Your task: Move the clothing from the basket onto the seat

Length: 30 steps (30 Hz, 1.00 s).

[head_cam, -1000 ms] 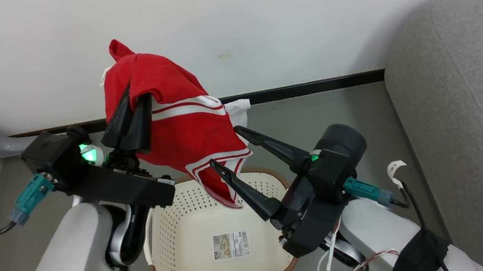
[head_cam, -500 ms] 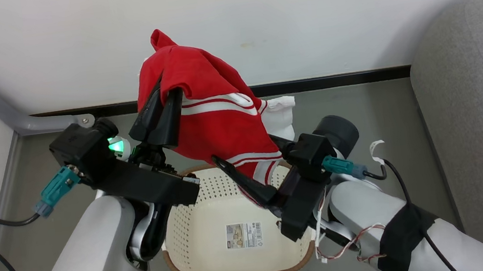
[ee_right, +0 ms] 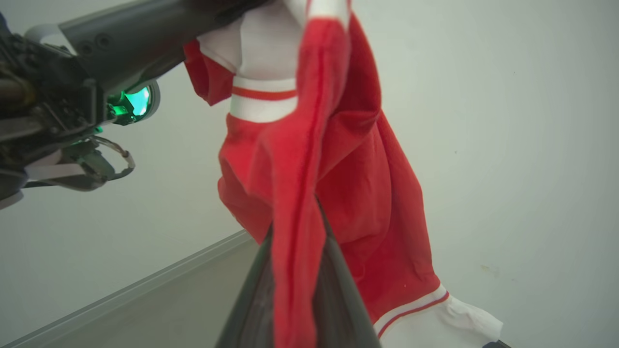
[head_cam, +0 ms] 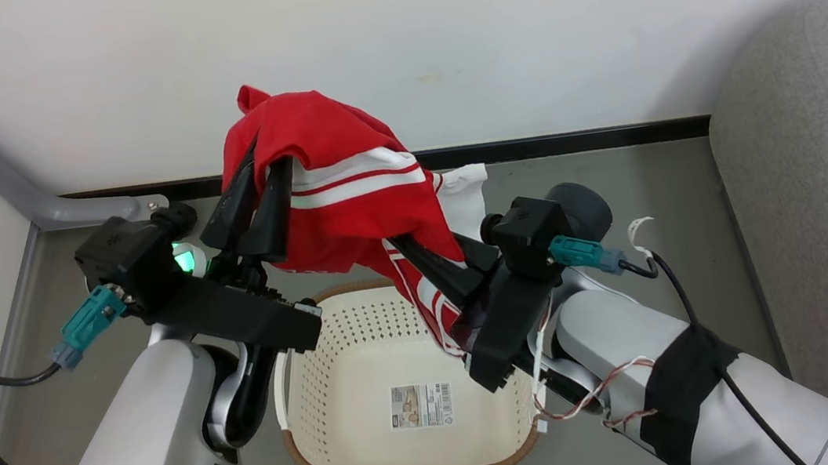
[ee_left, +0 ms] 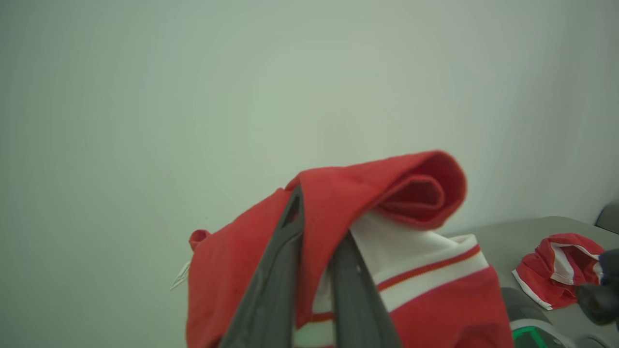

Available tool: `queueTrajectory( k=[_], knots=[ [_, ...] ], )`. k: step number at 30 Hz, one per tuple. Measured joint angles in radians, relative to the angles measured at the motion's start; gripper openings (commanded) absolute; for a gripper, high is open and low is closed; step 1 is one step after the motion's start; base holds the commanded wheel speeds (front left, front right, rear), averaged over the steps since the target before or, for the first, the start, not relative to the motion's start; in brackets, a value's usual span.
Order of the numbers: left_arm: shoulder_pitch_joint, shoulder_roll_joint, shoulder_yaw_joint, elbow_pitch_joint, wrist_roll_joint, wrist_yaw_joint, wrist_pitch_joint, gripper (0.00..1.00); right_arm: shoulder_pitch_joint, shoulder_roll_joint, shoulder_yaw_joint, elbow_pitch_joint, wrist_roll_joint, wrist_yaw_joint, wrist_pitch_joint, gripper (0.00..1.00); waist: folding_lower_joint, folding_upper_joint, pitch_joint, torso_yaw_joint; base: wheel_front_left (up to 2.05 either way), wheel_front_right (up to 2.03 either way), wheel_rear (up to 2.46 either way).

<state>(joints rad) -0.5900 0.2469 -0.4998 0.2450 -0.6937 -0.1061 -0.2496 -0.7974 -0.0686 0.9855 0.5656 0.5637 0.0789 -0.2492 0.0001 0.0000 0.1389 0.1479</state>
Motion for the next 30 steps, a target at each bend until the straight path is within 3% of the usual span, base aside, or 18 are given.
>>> queueTrajectory(
  k=[1,2,18,30],
  knots=[
    [0.001,0.001,0.002,0.005,0.000,0.000,0.000,0.53,-0.002,0.000,0.004,0.000,0.005,-0.001,0.000,0.00,0.0000,0.0000,-0.002,-0.003,0.00,0.00,0.00],
    [0.002,0.001,0.004,0.008,0.000,0.000,0.000,1.00,-0.004,0.000,0.007,0.000,0.012,-0.001,0.000,0.00,0.0000,0.0000,-0.004,-0.006,0.00,0.00,0.00],
    [0.042,-0.001,0.006,0.098,0.011,-0.007,0.000,1.00,-0.018,0.000,-0.012,0.009,0.067,-0.045,0.000,0.00,0.0000,0.0000,-0.016,-0.034,0.00,0.00,0.00],
    [0.139,0.019,0.030,0.150,0.030,0.001,0.000,1.00,-0.037,0.000,-0.040,0.022,0.080,-0.049,0.000,0.00,0.0000,0.0000,-0.032,-0.065,0.00,0.00,0.00]
  ],
)
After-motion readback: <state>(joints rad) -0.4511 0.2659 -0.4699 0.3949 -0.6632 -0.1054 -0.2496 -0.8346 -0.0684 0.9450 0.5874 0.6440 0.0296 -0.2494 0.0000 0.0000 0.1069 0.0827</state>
